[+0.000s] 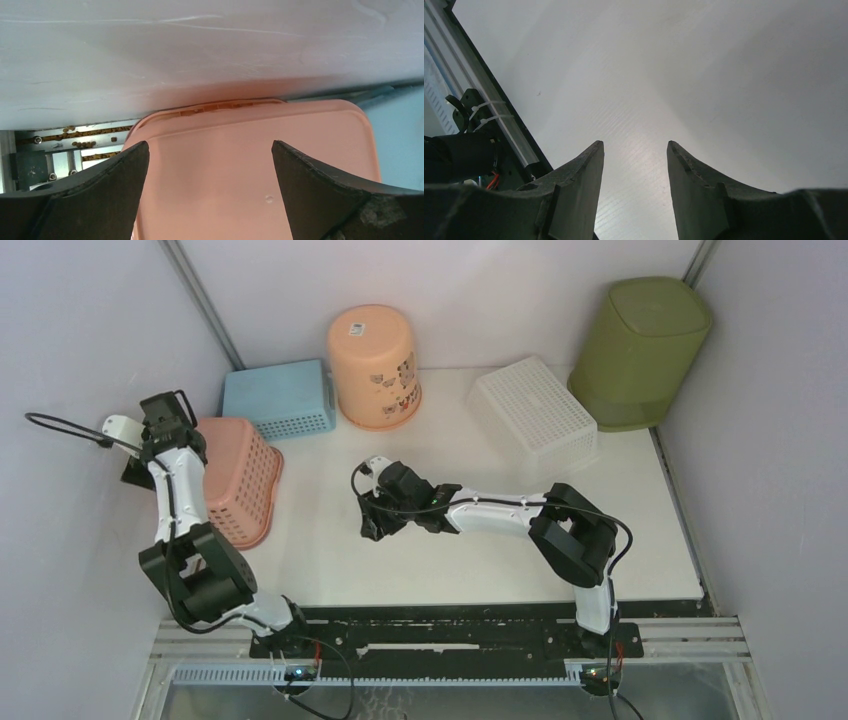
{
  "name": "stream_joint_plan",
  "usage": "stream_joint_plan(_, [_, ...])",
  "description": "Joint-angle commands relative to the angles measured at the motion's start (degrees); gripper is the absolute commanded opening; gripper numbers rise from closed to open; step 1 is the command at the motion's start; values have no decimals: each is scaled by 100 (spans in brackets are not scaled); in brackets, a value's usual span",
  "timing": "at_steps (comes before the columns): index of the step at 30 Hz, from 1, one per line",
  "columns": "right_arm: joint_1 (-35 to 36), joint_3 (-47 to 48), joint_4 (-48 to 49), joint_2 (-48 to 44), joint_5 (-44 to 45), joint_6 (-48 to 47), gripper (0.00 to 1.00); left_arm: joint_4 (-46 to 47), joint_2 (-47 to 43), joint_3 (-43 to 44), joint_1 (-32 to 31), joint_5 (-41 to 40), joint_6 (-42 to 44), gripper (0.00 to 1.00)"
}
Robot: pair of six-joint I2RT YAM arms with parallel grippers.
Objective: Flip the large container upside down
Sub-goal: Adjust the container at the center of the board.
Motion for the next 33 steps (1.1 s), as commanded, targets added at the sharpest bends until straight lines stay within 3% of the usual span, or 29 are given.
stream_joint_plan(1, [30,18,119,-134,-75,-22,58,273,130,-55,27,-700,-382,97])
stream_joint_plan(7, [19,-190,238,-186,-109,50,58,-45,863,292,35,-371,-441,97])
stream_joint_plan(14, [-28,-401,341,-274,-69,102,58,-250,1038,458,-182,-119,-297,95])
stream_joint_plan(26, [-142,-687,346,-518,71,191,58,-140,189,-902,-1940,-449,-901,96])
stream_joint_plan(33, [-307,-1002,387,-794,155,282,58,192,198,-1636,-2920,-333,-1272,96])
